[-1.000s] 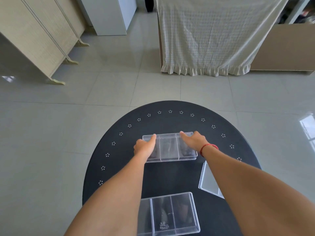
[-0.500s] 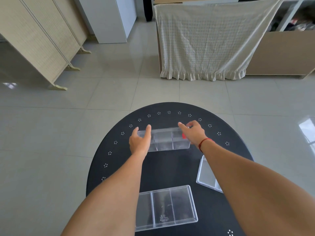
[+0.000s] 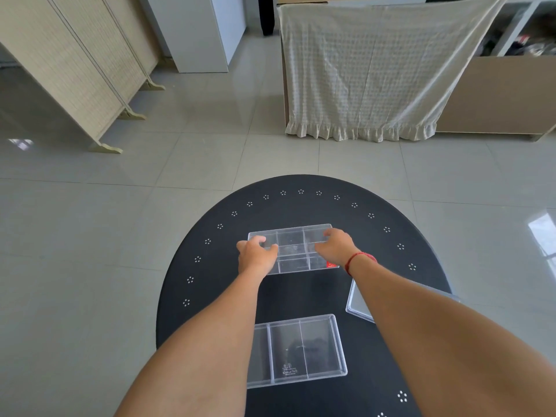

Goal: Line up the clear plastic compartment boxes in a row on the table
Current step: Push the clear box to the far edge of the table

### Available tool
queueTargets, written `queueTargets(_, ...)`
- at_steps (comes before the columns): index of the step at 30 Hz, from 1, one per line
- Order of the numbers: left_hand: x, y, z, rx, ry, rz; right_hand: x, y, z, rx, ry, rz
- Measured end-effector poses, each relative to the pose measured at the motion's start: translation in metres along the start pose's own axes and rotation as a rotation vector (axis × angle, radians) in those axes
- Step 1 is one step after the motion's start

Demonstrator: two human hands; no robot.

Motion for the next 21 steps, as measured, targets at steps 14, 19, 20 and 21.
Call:
queueTargets(14, 0.000, 0.009, 0.014, 0.079, -0.297, 0.163, 0.003, 0.003, 0.015, 0.042, 0.179, -0.123)
queueTargets(19, -0.005, -0.001, 0.032, -0.098, -0.423, 0.187, -0.008, -0.008, 0.037, -0.111, 0.294, -0.200)
queueTargets(20, -0.005, -0.004, 0.032, -0.106, -0.415, 0.188, -0.007, -0.012, 0.039, -0.097, 0.318, -0.195)
queueTargets(21, -0.004, -0.008, 0.032, -0.114, -0.408, 0.190, -0.007, -0.016, 0.041, -0.070, 0.333, -0.193)
Point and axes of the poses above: each hand's wrist, its own y-axis away from the middle knuckle, its own z-axis out of the palm, x = y × z, the point moved 7 cm from there along -y, towards the middle knuckle, and after that the axes turned 4 degrees about -z, right-handed, at the moved point
